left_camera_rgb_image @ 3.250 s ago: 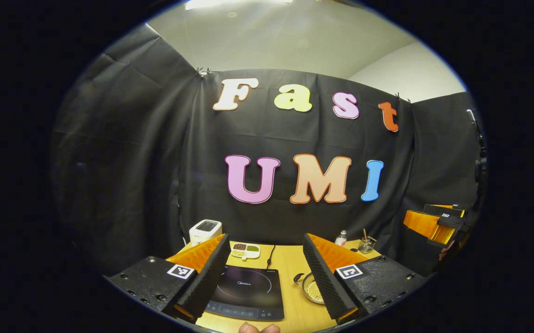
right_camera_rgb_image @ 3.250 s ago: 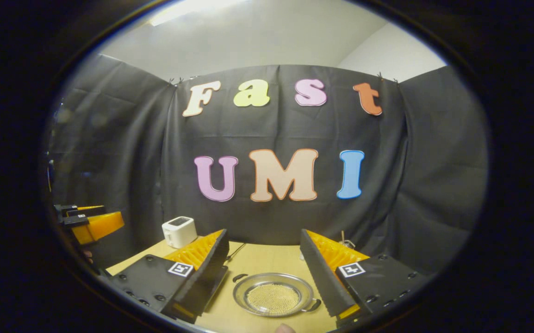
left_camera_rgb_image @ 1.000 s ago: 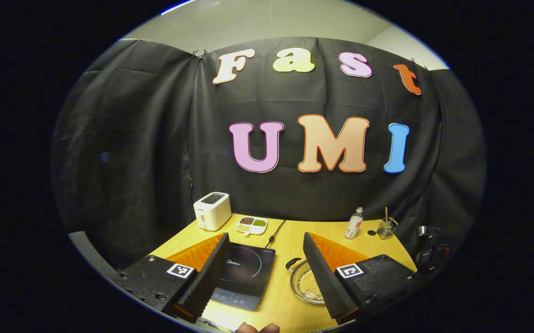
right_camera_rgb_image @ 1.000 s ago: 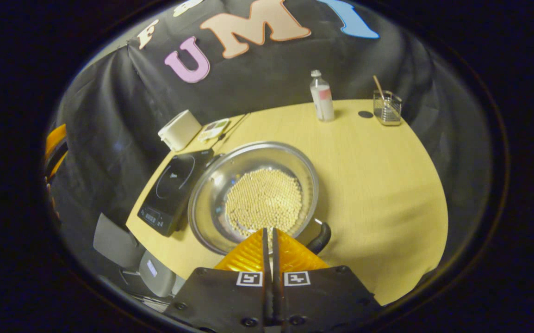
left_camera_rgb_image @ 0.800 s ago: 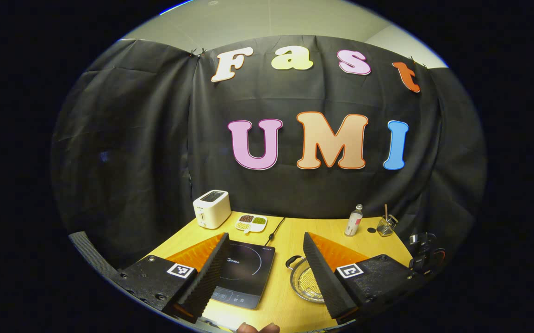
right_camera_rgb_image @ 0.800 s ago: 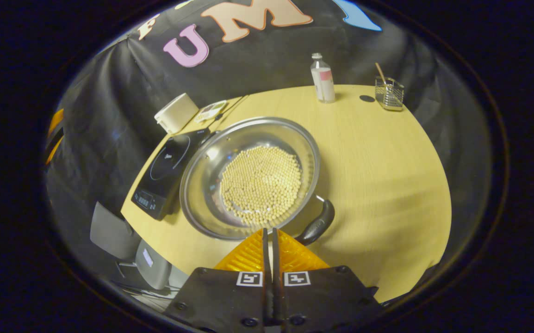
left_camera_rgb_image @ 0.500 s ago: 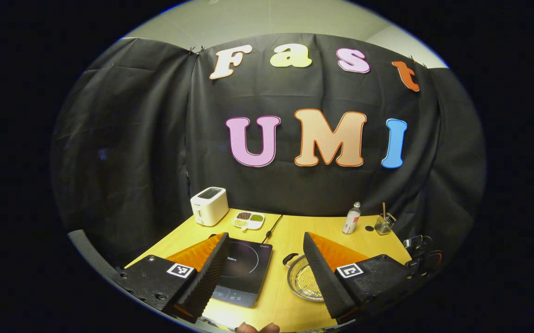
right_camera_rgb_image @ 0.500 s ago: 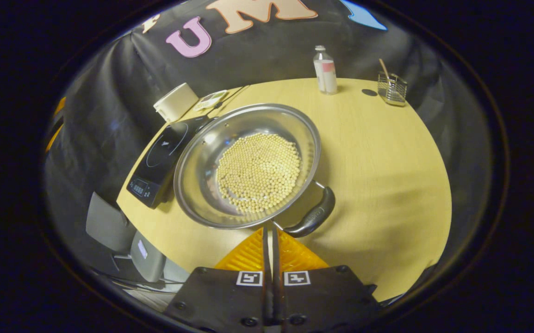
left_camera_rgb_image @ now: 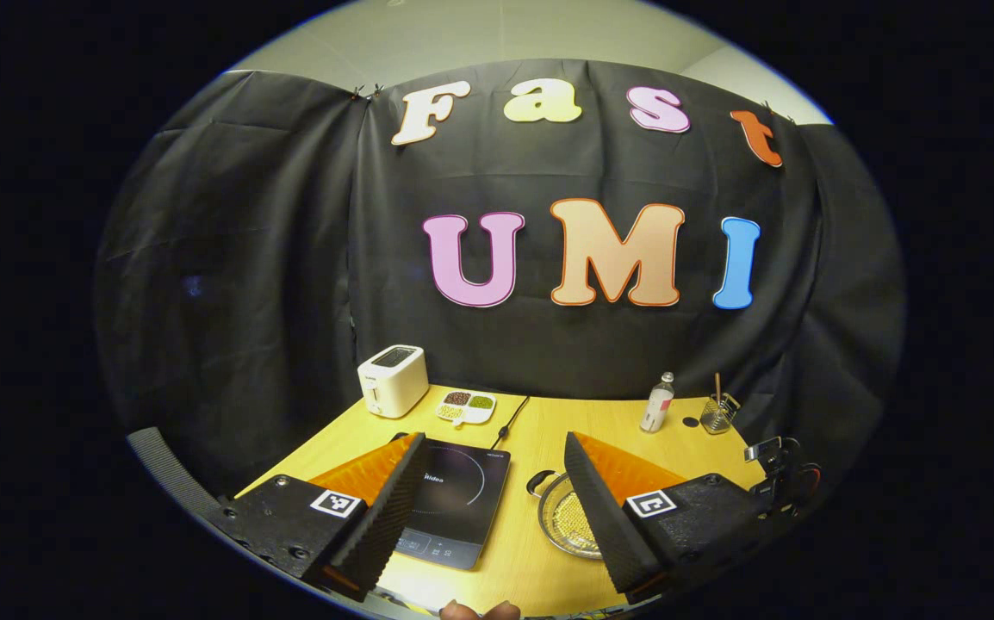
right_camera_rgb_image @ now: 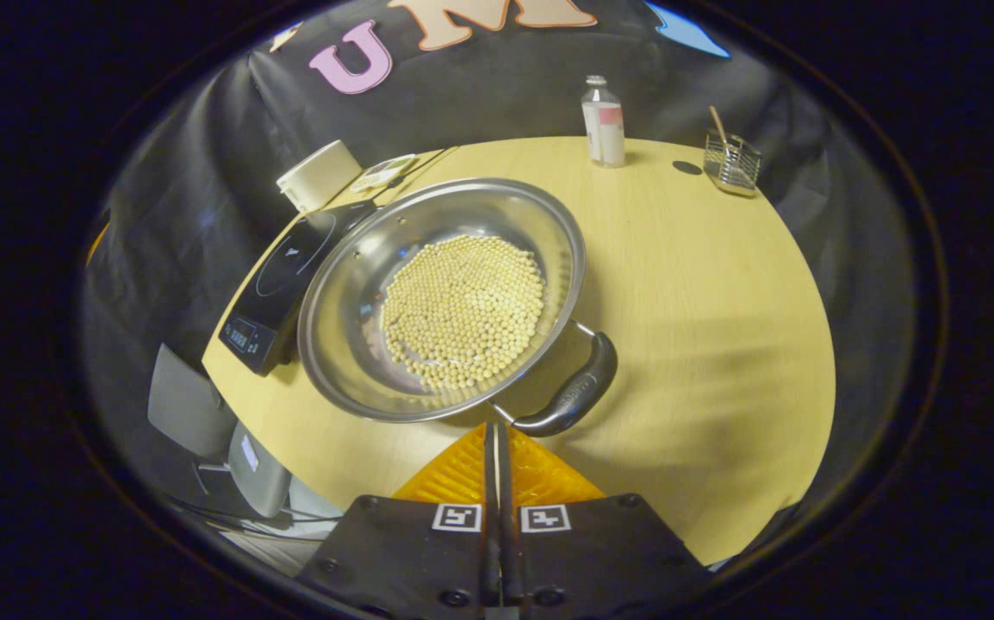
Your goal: First push the handle of the pot to place it horizontally, then grasp the pot with both hands and set it on the induction cooktop.
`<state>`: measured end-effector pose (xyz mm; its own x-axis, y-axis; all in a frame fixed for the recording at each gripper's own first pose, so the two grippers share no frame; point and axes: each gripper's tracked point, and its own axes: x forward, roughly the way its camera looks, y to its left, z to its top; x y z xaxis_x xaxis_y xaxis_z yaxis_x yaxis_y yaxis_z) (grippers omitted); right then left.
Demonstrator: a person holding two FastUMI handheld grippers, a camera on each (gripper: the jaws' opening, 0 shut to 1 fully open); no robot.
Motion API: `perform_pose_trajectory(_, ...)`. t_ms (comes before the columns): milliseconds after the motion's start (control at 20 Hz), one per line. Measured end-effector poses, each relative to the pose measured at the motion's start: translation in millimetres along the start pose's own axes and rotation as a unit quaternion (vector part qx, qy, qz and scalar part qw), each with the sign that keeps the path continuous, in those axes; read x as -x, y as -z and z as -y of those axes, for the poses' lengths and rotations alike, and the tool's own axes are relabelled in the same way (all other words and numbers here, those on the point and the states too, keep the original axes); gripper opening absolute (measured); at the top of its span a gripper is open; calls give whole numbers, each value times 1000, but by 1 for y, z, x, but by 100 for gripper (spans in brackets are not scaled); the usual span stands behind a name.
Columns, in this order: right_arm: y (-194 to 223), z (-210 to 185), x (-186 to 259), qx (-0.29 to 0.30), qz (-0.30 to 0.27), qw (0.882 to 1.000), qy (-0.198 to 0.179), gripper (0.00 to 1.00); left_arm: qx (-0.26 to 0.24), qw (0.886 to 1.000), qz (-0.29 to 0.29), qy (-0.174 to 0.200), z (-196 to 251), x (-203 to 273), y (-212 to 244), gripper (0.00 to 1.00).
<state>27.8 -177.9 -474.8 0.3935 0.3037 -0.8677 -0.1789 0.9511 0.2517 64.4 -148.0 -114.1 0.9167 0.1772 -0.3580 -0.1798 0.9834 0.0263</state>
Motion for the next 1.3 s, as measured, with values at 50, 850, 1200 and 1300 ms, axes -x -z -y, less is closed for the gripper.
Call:
perform_pose_trajectory(50, -2, 1, -1, -4, 0, 1000, -1, 3, -2, 1000, 0, 0, 0, 0, 0, 96)
perform_pose_trajectory(850, -34, 38, -18, -24, -5, 999, 20, 2, 0, 1000, -19, -3, 5, -28, 7, 96)
perform_pose_trajectory(1200, -51, 48, -27, -29, -6, 999, 27, 2, 3, 999, -32, 6, 13, -50, 14, 96)
perform_pose_trajectory(1300, -54, 50, -28, -33, -7, 999, 30, 2, 4, 999, -36, 9, 14, -57, 16, 96)
